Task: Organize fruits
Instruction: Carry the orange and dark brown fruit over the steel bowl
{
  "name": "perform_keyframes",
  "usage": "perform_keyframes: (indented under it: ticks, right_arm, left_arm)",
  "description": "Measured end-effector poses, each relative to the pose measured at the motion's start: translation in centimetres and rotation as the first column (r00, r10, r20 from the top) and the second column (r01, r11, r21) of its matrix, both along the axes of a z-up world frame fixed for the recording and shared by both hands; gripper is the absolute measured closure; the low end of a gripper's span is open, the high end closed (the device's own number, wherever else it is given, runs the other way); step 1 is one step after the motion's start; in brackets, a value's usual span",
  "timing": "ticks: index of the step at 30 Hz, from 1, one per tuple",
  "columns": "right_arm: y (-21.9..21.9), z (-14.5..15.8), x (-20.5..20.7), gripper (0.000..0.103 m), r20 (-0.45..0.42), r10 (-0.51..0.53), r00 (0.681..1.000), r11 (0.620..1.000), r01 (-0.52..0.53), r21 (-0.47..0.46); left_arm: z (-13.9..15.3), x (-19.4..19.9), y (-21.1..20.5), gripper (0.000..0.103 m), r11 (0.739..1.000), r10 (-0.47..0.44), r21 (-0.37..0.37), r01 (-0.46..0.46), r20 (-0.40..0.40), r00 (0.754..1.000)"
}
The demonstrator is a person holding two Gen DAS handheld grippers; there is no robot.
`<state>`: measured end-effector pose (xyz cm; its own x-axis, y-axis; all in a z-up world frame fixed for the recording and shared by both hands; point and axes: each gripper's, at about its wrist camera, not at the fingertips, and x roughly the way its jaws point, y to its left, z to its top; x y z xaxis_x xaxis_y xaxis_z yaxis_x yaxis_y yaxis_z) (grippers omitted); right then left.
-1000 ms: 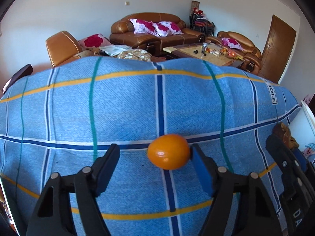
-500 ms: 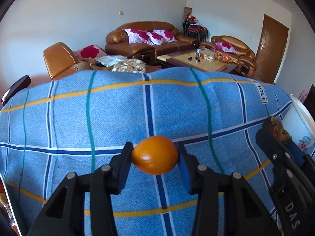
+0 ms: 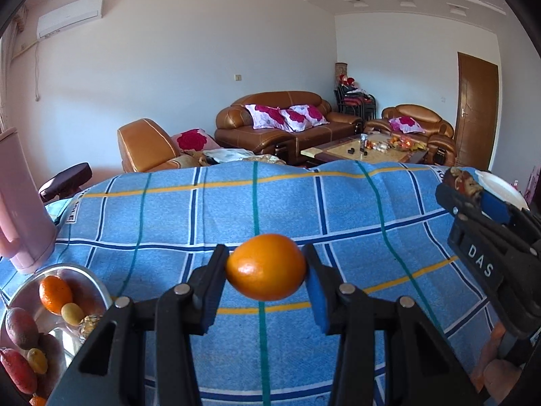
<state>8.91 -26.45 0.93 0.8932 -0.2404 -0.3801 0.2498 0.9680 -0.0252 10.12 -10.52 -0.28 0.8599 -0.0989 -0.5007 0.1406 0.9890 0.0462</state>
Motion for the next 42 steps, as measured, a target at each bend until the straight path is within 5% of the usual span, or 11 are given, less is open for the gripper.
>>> perform_keyframes:
  ticks: [12,42]
  right_arm:
    - [1.8,0.3,-5.0,0.057,0.018,-0.041,0.999,0.999,0.041,0.001]
    - [7.3,0.7,-11.1,0.057,0.043,-0.042,0.998,0.999,0.043,-0.012]
  left_arm:
    - [0.3,-4.6,1.8,0.057,1.0,-0.022,0.017,0.021,0.074,0.997]
    - [0.5,-9.7,7.1,0.057,0.999,-0.015,-0.033,0.018,0.102,0.995]
